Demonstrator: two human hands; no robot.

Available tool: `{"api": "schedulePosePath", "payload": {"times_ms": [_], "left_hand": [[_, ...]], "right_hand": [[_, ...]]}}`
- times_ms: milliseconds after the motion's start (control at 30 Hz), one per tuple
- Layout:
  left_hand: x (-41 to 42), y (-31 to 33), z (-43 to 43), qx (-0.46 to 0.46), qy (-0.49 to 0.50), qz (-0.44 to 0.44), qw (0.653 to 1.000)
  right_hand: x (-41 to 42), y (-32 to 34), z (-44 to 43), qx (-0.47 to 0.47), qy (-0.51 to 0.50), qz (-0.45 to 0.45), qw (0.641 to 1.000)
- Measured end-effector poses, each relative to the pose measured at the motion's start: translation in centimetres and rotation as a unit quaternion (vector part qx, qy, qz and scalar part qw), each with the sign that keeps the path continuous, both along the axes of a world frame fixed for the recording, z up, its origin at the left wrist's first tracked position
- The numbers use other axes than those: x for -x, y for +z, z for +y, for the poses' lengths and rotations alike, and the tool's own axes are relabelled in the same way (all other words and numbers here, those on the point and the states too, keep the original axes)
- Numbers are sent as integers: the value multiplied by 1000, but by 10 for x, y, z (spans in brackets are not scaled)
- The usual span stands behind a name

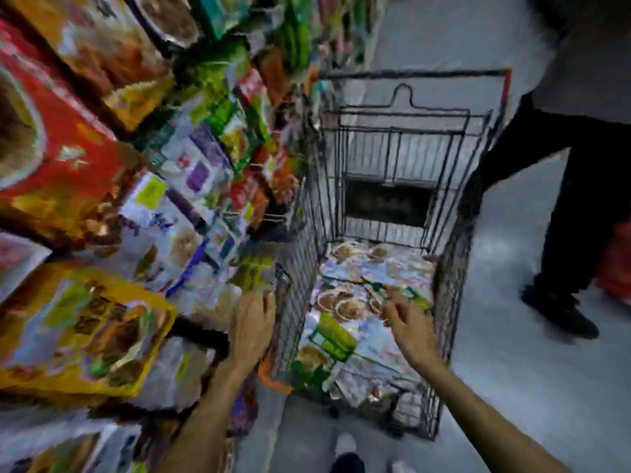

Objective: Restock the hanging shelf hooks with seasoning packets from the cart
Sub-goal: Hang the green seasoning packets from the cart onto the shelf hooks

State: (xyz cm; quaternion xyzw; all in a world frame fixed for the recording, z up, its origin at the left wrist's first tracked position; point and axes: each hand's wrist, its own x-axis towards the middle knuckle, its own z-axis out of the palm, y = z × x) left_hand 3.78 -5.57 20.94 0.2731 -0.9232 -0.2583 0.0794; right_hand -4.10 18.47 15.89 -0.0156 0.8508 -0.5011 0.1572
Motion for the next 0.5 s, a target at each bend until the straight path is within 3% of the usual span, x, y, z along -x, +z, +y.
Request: {"api": "schedulePosePath", "payload": {"times_ms": [133,500], "left_hand": [[23,-55,-30,62,-56,-70,994],[14,-159,-67,-58,-68,-139,986]], "right_hand": [[-10,-71,-1,-73,-63,-71,993],[-56,-227,-75,-69,-66,-305,948]]}}
